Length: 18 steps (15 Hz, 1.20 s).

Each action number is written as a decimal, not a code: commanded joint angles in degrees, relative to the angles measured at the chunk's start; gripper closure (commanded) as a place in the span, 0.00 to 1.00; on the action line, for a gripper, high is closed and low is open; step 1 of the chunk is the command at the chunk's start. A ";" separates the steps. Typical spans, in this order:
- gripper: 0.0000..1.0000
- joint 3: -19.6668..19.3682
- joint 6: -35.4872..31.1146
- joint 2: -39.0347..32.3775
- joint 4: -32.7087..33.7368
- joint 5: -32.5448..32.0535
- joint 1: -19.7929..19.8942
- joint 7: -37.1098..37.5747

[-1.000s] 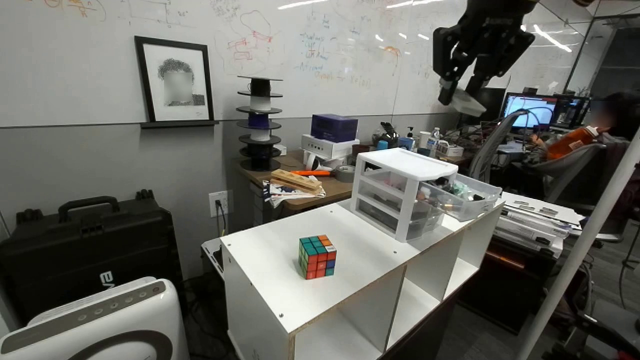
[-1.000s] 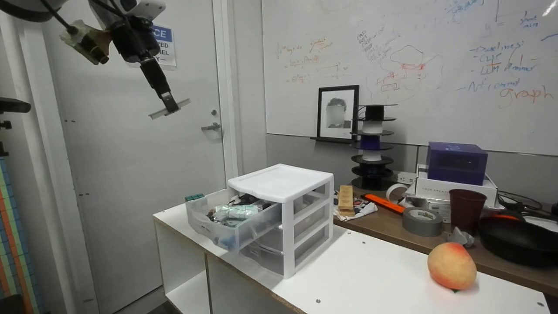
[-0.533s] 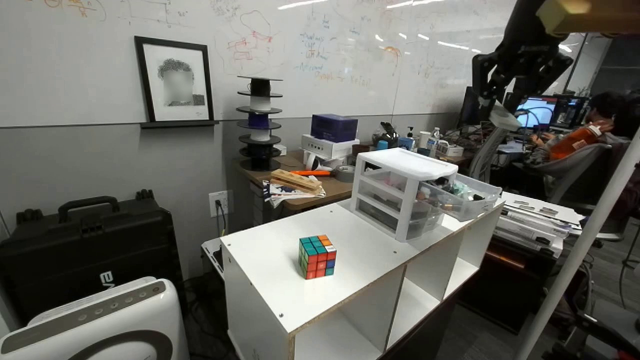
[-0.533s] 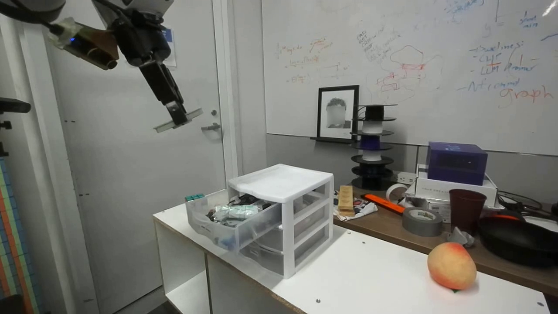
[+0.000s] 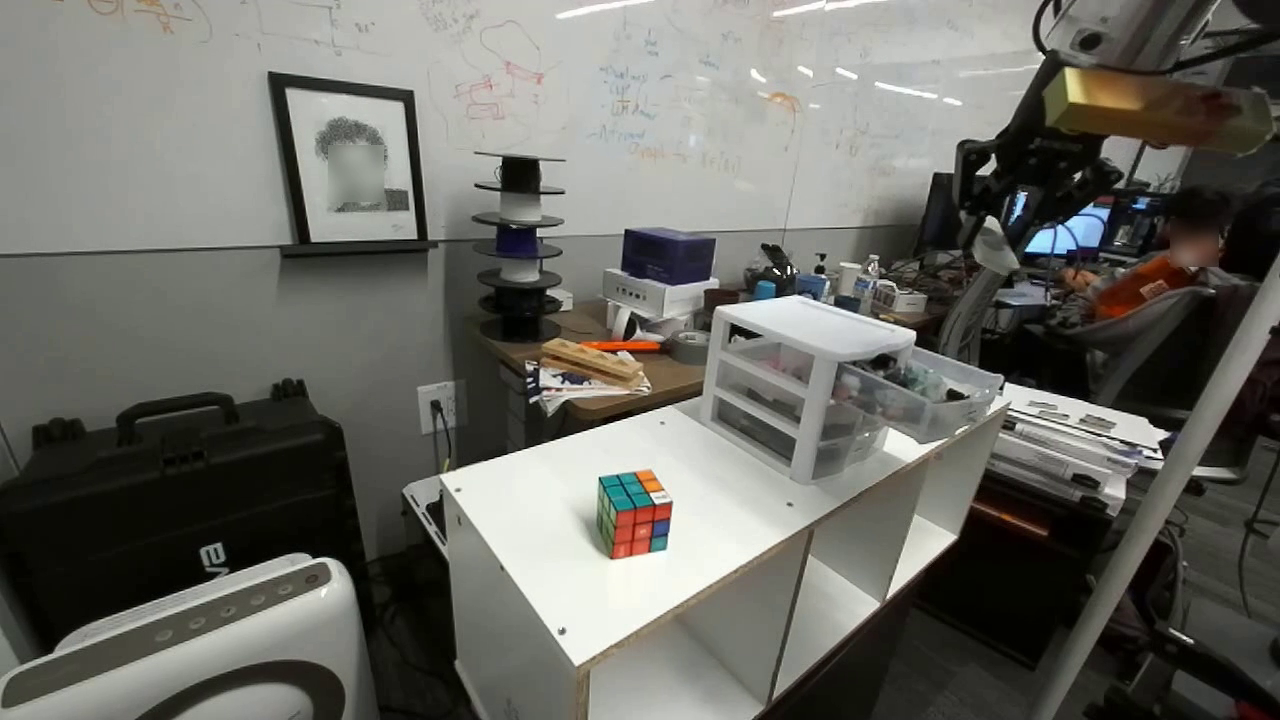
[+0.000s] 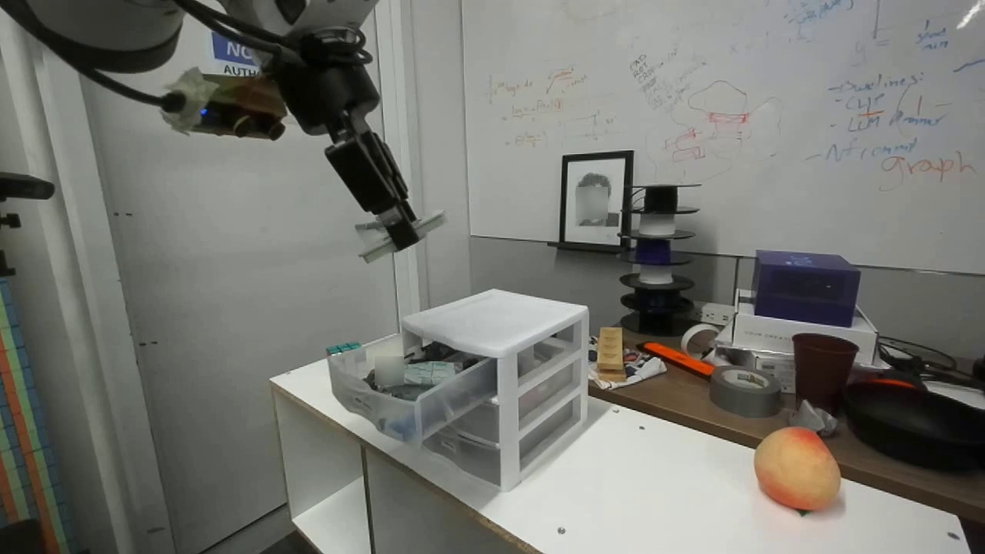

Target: Put the paper in the topmost drawer and close it

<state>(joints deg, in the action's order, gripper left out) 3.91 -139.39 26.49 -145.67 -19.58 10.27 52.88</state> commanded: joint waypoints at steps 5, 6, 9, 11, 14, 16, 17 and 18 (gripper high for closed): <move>0.85 0.82 -15.09 -16.49 3.73 1.23 0.77 -0.23; 0.85 1.09 -15.54 -17.49 3.85 1.16 0.05 -0.45; 0.85 1.55 -16.05 -19.18 3.63 -0.22 -1.88 -0.20; 0.85 1.94 -15.75 -18.70 2.64 -1.17 -3.29 -0.11; 0.85 2.79 -15.50 -17.03 0.85 -4.72 -4.17 1.33; 0.85 3.21 -15.49 -16.10 -0.07 -7.03 -4.38 2.18; 0.85 3.55 -15.30 -15.41 -0.62 -8.64 -4.28 3.12; 0.85 3.34 -15.67 -13.15 -3.13 -9.48 -4.09 2.89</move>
<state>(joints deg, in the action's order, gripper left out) 7.07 -154.53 8.21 -144.59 -25.54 6.17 53.81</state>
